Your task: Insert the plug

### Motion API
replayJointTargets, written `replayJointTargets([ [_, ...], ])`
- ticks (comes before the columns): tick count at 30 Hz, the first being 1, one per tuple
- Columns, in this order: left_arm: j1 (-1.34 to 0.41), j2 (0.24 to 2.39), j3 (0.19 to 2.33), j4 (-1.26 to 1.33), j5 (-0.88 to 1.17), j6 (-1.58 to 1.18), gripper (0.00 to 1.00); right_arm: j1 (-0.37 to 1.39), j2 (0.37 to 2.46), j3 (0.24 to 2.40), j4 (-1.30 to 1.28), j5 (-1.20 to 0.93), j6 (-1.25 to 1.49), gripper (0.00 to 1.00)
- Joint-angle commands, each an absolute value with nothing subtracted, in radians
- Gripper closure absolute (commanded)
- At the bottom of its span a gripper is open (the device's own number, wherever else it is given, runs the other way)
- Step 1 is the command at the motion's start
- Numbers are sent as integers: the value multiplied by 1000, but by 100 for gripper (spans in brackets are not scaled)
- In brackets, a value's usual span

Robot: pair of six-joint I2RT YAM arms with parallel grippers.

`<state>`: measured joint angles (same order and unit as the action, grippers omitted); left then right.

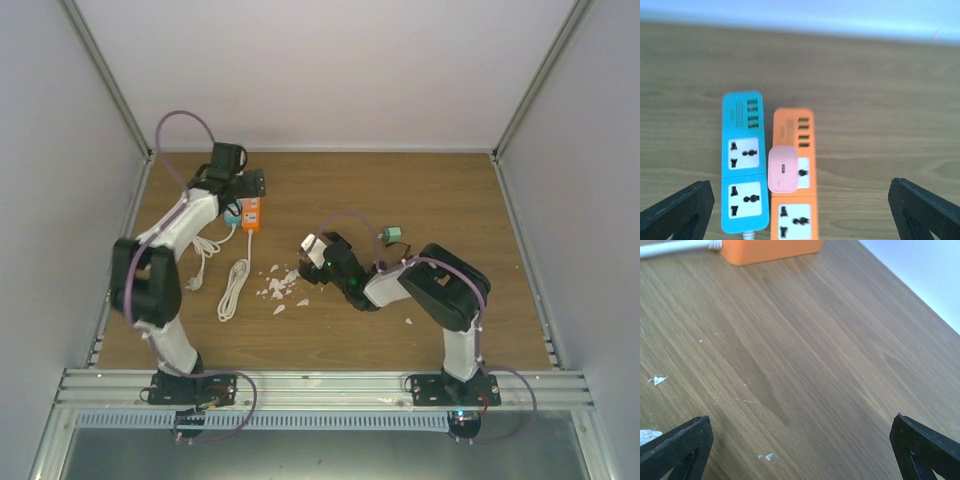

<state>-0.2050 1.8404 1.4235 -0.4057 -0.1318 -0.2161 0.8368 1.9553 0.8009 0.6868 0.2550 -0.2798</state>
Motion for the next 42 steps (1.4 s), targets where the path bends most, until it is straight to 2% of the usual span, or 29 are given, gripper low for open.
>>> replayJointTargets([
  [1, -222, 1551, 1318, -238, -71, -344, 1, 824, 1894, 762, 835, 334, -146, 0],
  [2, -225, 1490, 1256, -206, -25, -366, 1, 813, 1891, 778, 813, 430, -49, 0],
  [3, -234, 1433, 1219, -181, -5, -390, 1, 785, 1885, 823, 712, 422, 54, 0],
  [6, -316, 1239, 972, -31, 58, -426, 1, 625, 1919, 983, 339, 53, 330, 0],
  [8, -397, 1137, 847, 67, 30, -410, 1, 516, 1942, 1014, 295, -142, 444, 1],
  [10, -454, 1068, 761, 139, 50, -398, 1, 479, 1859, 880, 425, -162, 531, 0],
  [12, -479, 1025, 703, 214, 86, -386, 1, 486, 1713, 761, 509, -69, 535, 0],
  [17, -489, 1038, 715, 286, 182, -280, 1, 499, 1487, 770, 307, 173, 562, 0],
  [20, -490, 1075, 769, 298, 223, -215, 1, 488, 1430, 767, 251, 203, 590, 0],
  [24, -494, 1186, 907, 268, 278, -180, 1, 488, 1453, 881, 58, 319, 595, 0],
  [28, -513, 1325, 1075, 134, 294, -131, 1, 476, 1479, 923, -22, 354, 636, 1],
  [30, -514, 1343, 1065, 132, 284, -131, 1, 474, 1496, 949, -77, 373, 667, 0],
  [32, -514, 1326, 983, 235, 297, -150, 1, 474, 1501, 965, -122, 402, 702, 0],
  [36, -515, 1329, 877, 383, 388, -188, 1, 474, 1413, 817, 32, 410, 740, 0],
  [42, -528, 1475, 934, 361, 430, -201, 1, 474, 1431, 837, -26, 492, 774, 0],
])
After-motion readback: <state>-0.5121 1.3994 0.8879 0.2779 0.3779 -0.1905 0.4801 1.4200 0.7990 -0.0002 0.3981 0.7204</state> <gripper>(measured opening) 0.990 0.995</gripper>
